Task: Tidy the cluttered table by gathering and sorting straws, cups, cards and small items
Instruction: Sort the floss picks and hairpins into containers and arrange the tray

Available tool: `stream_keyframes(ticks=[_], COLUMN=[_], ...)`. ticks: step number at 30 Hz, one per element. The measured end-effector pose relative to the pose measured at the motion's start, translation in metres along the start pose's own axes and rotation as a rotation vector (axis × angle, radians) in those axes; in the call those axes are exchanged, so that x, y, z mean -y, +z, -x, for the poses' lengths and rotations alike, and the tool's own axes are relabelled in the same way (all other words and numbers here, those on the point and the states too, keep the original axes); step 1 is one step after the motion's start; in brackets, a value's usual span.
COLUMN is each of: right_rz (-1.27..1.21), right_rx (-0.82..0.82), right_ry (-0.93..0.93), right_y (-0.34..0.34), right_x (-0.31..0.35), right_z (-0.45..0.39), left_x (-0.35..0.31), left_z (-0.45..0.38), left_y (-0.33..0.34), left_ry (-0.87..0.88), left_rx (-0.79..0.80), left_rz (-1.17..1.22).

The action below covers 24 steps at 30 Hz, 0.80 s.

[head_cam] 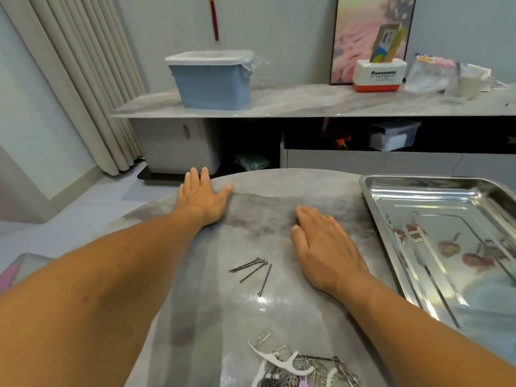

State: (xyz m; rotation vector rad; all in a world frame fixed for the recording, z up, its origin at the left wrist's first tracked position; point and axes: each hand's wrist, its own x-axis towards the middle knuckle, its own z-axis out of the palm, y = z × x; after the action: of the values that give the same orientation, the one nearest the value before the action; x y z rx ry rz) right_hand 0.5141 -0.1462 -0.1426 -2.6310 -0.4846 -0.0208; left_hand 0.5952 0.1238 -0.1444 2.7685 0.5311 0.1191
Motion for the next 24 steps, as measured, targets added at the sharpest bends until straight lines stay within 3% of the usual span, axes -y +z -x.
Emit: stream_keyframes(ticks=[7,15,24], right_rz=[0.037,0.076,0.145], right_rx=[0.018,0.103,0.239], right_ry=[-0.006,-0.019,-0.209], right_y=[0.003,-0.003,0.004], right_x=[-0.002,-0.002,0.016], right_z=[-0.008,-0.011,0.032], left_x=[-0.006,-0.023,-0.024], left_z=[0.006,0.101,0.199], left_y=[-0.002,0.002,-0.006], left_ry=[0.113,0.291,0.414], left_rx=[0.089,0.141,0.241], left_rz=[-0.144,-0.075,-0.007])
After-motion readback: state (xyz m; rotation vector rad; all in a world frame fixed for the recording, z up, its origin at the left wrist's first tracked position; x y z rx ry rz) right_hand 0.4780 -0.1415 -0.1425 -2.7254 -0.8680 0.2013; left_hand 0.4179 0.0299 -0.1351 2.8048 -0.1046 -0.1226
